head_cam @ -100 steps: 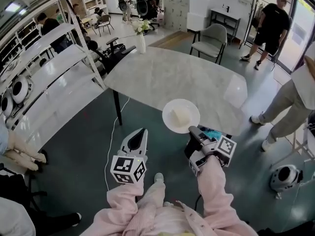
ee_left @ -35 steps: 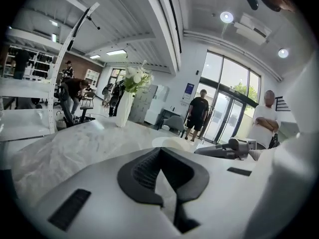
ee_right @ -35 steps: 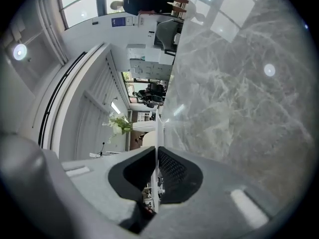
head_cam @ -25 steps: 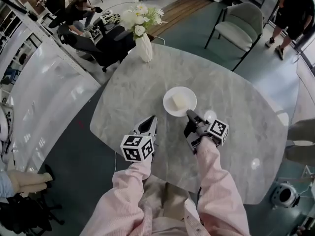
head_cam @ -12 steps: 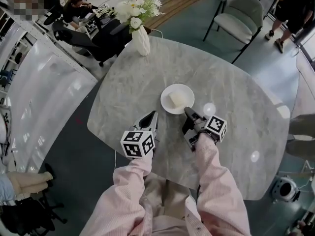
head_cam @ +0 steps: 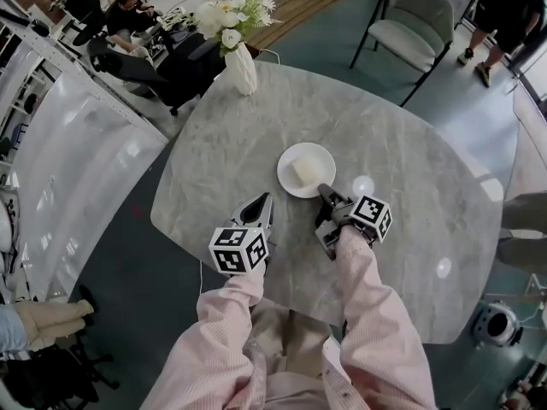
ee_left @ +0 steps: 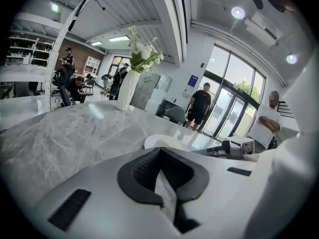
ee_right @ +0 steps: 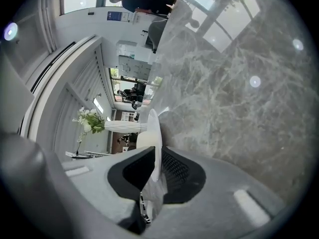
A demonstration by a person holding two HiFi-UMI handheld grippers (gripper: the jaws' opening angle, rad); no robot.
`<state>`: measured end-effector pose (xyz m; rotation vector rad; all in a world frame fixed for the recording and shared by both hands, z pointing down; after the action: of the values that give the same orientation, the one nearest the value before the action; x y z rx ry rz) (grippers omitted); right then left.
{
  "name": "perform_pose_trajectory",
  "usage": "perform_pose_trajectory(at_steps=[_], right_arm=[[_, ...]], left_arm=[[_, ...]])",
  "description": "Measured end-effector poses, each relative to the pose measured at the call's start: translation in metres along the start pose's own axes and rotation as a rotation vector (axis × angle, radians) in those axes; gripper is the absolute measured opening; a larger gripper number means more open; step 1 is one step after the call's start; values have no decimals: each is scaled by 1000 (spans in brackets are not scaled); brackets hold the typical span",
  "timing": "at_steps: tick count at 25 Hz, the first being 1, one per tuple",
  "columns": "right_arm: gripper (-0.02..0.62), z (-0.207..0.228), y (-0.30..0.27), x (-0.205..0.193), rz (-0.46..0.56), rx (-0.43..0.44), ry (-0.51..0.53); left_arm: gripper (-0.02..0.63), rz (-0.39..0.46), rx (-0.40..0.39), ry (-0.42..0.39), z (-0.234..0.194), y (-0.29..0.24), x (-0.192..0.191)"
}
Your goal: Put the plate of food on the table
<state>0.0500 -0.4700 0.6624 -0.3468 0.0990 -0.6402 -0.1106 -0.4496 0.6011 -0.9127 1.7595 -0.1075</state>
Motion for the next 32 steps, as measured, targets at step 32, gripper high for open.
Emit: perform_pose_trajectory(at_steps=[32], right_arm=[[122, -43, 35, -20, -6, -56, 323]], left_arm=[[-2, 50, -44, -16, 26, 28, 14]])
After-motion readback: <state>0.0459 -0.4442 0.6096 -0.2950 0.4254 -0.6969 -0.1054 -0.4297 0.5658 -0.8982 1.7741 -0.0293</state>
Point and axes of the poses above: the fingertips, and each gripper's own axes: y backward along the fingers, z to its right, x out of its top, the point moved 2 cm from there along y, backward along the fingers, and after that the axes turned 2 degrees about -z, right-handed, at the moved point
